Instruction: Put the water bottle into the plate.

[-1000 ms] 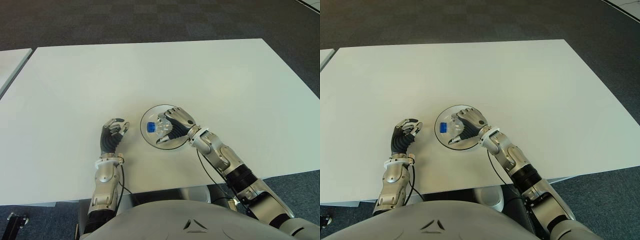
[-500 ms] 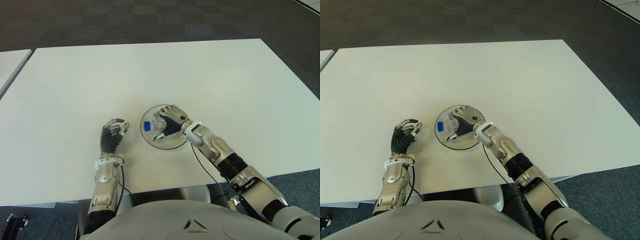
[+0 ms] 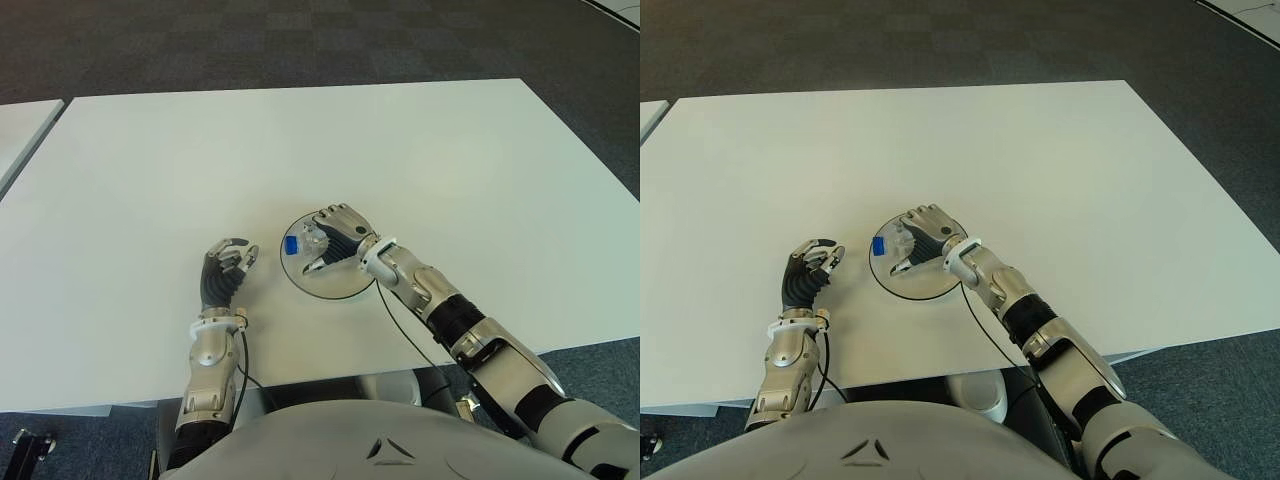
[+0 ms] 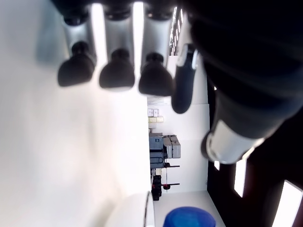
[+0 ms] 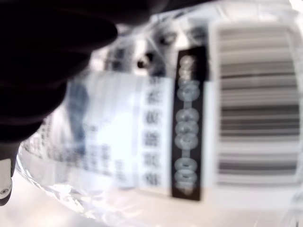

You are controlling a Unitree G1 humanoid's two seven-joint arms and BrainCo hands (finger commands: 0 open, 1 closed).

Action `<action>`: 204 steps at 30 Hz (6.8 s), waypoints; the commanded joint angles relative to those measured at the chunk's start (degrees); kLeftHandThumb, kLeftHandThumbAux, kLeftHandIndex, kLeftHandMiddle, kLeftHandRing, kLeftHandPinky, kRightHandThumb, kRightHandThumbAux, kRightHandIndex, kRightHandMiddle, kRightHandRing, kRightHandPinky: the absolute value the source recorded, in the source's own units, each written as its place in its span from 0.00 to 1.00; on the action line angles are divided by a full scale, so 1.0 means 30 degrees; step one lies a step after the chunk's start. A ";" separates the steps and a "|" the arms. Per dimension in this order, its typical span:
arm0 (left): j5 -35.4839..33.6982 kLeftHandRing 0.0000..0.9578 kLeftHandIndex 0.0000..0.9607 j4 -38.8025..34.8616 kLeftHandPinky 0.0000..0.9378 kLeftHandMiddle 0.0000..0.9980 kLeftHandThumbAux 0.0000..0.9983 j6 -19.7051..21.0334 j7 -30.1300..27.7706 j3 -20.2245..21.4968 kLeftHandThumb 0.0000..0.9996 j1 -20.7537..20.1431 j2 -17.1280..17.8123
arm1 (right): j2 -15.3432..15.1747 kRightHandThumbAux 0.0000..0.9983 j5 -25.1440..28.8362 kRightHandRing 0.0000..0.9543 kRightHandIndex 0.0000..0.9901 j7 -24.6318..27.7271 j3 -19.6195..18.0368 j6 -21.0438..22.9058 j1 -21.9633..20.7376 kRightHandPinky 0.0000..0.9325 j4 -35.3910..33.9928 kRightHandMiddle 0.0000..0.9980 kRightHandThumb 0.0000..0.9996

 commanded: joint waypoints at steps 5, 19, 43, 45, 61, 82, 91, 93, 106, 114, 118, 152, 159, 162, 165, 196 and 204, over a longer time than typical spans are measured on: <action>0.0091 0.88 0.45 0.0297 0.86 0.85 0.72 0.0006 -0.0054 -0.0004 0.70 0.0133 0.0090 | -0.0061 0.72 0.0079 0.70 0.43 -0.0310 0.0751 -0.0635 0.0830 0.70 0.1669 0.64 0.69; -0.0145 0.88 0.45 0.0349 0.86 0.85 0.72 -0.0076 -0.0183 0.0036 0.70 0.0048 0.0100 | -0.0416 0.66 -0.0143 0.22 0.16 -0.0415 0.1302 -0.1950 0.0406 0.30 0.2182 0.17 0.37; 0.0078 0.88 0.45 0.0277 0.89 0.85 0.72 0.0011 0.0083 0.0018 0.70 -0.0055 0.0009 | -0.1165 0.49 -0.0428 0.00 0.00 -0.0830 0.1846 -0.2947 0.0207 0.00 0.2297 0.00 0.09; 0.0076 0.88 0.45 0.0293 0.88 0.85 0.72 -0.0039 0.0084 0.0023 0.70 -0.0060 -0.0005 | -0.1195 0.49 -0.0443 0.00 0.00 -0.0885 0.1852 -0.2985 0.0210 0.00 0.2285 0.00 0.08; -0.0100 0.88 0.45 0.0083 0.87 0.84 0.72 0.0299 -0.0069 0.0016 0.70 -0.0084 -0.0026 | -0.1537 0.45 -0.1240 0.00 0.00 -0.2500 0.2133 -0.2971 -0.0030 0.00 0.2351 0.00 0.00; 0.0135 0.88 0.45 0.0308 0.86 0.85 0.72 0.0235 -0.0075 0.0010 0.70 -0.0213 0.0195 | -0.2166 0.47 -0.1623 0.00 0.00 -0.4325 0.1514 -0.2233 0.0605 0.00 0.0672 0.00 0.00; -0.0006 0.88 0.45 0.0217 0.85 0.85 0.72 0.0590 -0.0041 0.0070 0.70 -0.0197 0.0126 | -0.2249 0.44 -0.1619 0.00 0.00 -0.4315 0.1179 -0.1972 0.0898 0.00 0.0114 0.00 0.00; -0.0035 0.88 0.45 0.0259 0.86 0.85 0.72 0.0483 -0.0088 0.0073 0.70 -0.0206 0.0147 | -0.2263 0.44 -0.1592 0.00 0.00 -0.4276 0.1107 -0.1941 0.0951 0.00 0.0005 0.00 0.00; -0.0060 0.88 0.45 0.0332 0.86 0.85 0.72 0.0332 -0.0121 0.0098 0.70 -0.0226 0.0210 | -0.2288 0.42 -0.1561 0.00 0.00 -0.4252 0.0920 -0.1816 0.1094 0.00 -0.0355 0.00 0.00; -0.0084 0.88 0.45 0.0324 0.86 0.85 0.72 0.0291 -0.0164 0.0109 0.70 -0.0212 0.0244 | -0.2333 0.41 -0.1742 0.00 0.00 -0.4541 0.0842 -0.1673 0.1181 0.00 -0.0662 0.00 0.00; -0.0041 0.88 0.45 0.0357 0.86 0.85 0.72 0.0226 -0.0185 0.0085 0.70 -0.0217 0.0297 | -0.2329 0.41 -0.2232 0.00 0.00 -0.5329 0.0877 -0.1356 0.1228 0.00 -0.0779 0.00 0.00; -0.0158 0.88 0.45 0.0195 0.88 0.84 0.72 0.0270 0.0094 0.0134 0.70 -0.0113 0.0050 | -0.1083 0.64 -0.3053 0.04 0.09 -1.1892 0.0540 -0.0601 0.1492 0.00 0.0235 0.09 0.24; -0.0218 0.87 0.45 -0.0164 0.88 0.83 0.72 0.0452 0.0031 0.0095 0.70 0.0003 -0.0068 | -0.1551 0.61 -0.3719 0.00 0.02 -1.1219 0.0911 -0.0362 0.1435 0.00 -0.0418 0.01 0.26; -0.0211 0.87 0.45 -0.0172 0.87 0.83 0.72 0.0471 -0.0084 0.0082 0.70 -0.0010 0.0012 | -0.1774 0.59 -0.4078 0.00 0.00 -1.0781 0.1092 -0.0093 0.1417 0.00 -0.0681 0.00 0.21; -0.0067 0.87 0.45 -0.0035 0.87 0.84 0.72 0.0273 -0.0132 0.0037 0.70 -0.0010 0.0147 | -0.1966 0.57 -0.4383 0.00 0.00 -1.0380 0.1202 0.0166 0.1463 0.00 -0.0994 0.00 0.15; 0.0086 0.89 0.45 0.0208 0.86 0.85 0.72 0.0115 -0.0103 -0.0049 0.70 -0.0044 0.0372 | -0.2539 0.46 -0.3966 0.00 0.00 -0.9349 0.1178 -0.0619 0.1585 0.00 -0.1720 0.00 0.01; 0.0077 0.88 0.45 0.0163 0.86 0.85 0.72 0.0318 -0.0001 -0.0016 0.70 -0.0049 0.0296 | -0.2590 0.44 -0.3824 0.00 0.00 -0.9685 0.1100 -0.1124 0.1546 0.00 -0.1656 0.00 0.00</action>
